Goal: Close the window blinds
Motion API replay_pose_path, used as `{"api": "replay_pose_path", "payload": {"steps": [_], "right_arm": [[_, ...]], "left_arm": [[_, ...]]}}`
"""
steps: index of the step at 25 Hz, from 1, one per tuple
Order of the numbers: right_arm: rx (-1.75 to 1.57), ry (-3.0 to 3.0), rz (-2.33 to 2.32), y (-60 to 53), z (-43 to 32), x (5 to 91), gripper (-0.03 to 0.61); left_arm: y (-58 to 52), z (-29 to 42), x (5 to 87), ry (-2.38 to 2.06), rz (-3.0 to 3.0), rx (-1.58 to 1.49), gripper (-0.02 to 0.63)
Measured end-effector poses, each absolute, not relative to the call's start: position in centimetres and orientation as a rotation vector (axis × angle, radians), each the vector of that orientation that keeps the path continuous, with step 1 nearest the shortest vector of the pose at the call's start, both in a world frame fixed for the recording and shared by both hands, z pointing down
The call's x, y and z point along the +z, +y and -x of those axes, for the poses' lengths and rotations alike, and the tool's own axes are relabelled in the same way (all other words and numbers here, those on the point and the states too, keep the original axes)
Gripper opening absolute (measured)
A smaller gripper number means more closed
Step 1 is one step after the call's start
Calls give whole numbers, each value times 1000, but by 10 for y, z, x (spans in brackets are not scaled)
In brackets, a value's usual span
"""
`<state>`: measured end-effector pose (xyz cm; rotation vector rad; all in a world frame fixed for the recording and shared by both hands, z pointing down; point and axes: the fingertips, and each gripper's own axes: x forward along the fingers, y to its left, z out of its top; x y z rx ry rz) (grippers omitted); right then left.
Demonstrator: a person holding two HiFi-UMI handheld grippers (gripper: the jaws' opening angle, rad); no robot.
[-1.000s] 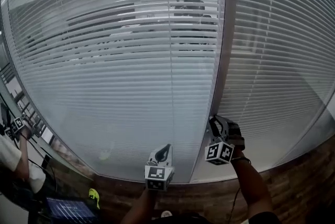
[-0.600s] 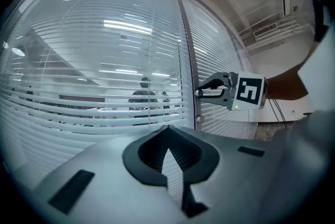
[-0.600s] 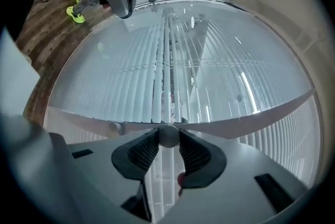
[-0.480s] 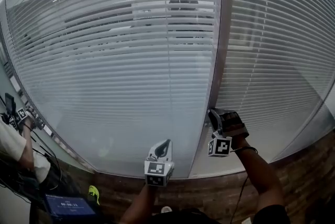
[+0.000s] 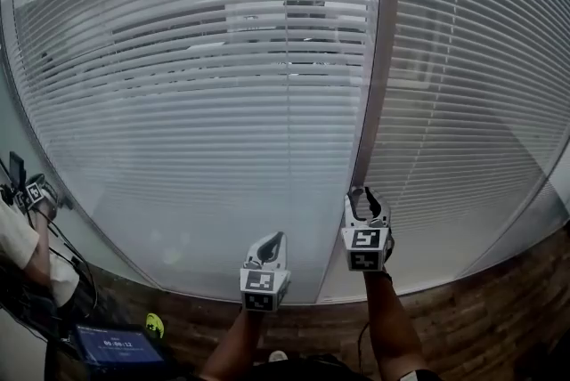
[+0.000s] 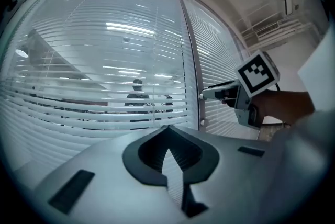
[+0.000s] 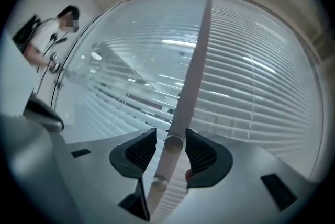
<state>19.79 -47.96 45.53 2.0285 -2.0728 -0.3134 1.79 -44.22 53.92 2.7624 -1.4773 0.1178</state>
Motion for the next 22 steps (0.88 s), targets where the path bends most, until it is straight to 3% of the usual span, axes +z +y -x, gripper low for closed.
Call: {"api": "replay_pose_path", "payload": {"steps": [8, 10, 22], "right_arm": [[59, -2131, -2252, -492, -217, 470, 155], [53, -2133, -2269, -493, -218, 471, 130], [-238, -2036, -2152, -496, -212, 474, 126]], "left_arm": [[-436, -19, 544, -1474, -2777, 139, -7], [-435, -17, 544, -1477, -2774, 140, -8], [-430, -22, 548, -1468, -2783, 151, -7]]}}
